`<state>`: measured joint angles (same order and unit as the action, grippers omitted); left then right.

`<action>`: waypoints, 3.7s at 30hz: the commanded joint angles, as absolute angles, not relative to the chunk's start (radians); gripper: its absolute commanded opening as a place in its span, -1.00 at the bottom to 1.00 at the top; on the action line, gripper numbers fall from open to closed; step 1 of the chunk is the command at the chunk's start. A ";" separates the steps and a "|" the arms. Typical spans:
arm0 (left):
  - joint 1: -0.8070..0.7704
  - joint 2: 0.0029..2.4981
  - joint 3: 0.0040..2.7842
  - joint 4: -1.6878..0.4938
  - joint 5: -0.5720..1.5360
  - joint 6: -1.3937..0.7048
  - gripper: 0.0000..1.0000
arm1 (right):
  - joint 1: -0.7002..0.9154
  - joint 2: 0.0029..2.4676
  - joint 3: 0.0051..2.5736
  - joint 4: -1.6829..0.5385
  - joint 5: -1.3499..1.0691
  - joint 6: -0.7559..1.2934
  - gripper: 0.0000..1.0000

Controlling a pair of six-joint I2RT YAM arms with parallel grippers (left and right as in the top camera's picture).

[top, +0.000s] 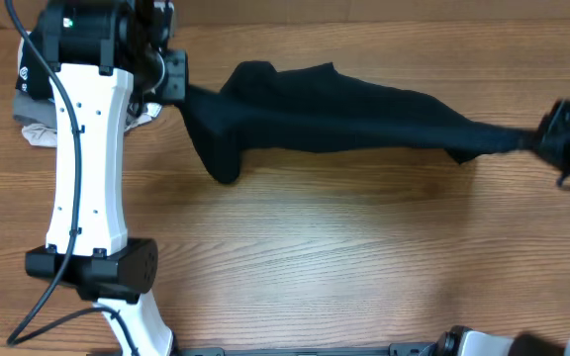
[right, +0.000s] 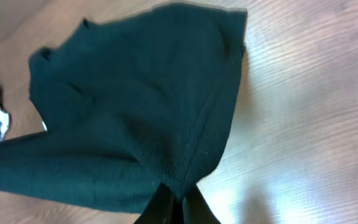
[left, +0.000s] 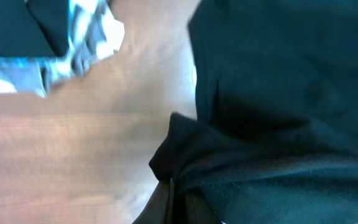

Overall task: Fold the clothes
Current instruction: 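Lower the stretched T-shirt flat onto the table with both grippers, then open both grippers and lift them off the T-shirt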

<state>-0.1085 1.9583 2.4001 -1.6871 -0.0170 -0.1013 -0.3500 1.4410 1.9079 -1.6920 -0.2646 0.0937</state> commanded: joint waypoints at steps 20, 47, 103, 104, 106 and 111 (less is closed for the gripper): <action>-0.185 1.679 1.560 -1.480 0.061 -0.184 -0.90 | -0.362 1.145 1.181 -1.567 -0.150 0.391 -0.92; -0.242 1.680 1.321 -0.822 0.041 -0.273 -0.79 | -0.362 1.229 1.103 -1.299 -0.083 0.547 -0.92; -0.212 1.874 1.748 -0.946 -0.051 -0.081 1.00 | -0.362 1.353 1.248 -1.087 -0.189 0.245 0.85; -0.212 1.874 1.811 -0.996 -0.042 -0.076 1.00 | -0.362 1.353 1.296 -1.119 -0.212 0.214 0.86; -0.212 1.876 1.917 -1.065 0.009 -0.040 1.00 | -0.360 1.353 1.381 -1.184 -0.224 0.167 0.92; -0.212 1.897 2.100 -1.066 0.097 -0.010 1.00 | -0.359 1.387 1.533 -1.258 -0.223 0.097 1.00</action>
<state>-0.2142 1.8786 2.0151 -1.0706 0.0261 -0.0555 -0.3592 1.3613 1.4574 -1.2461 -0.1997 0.1768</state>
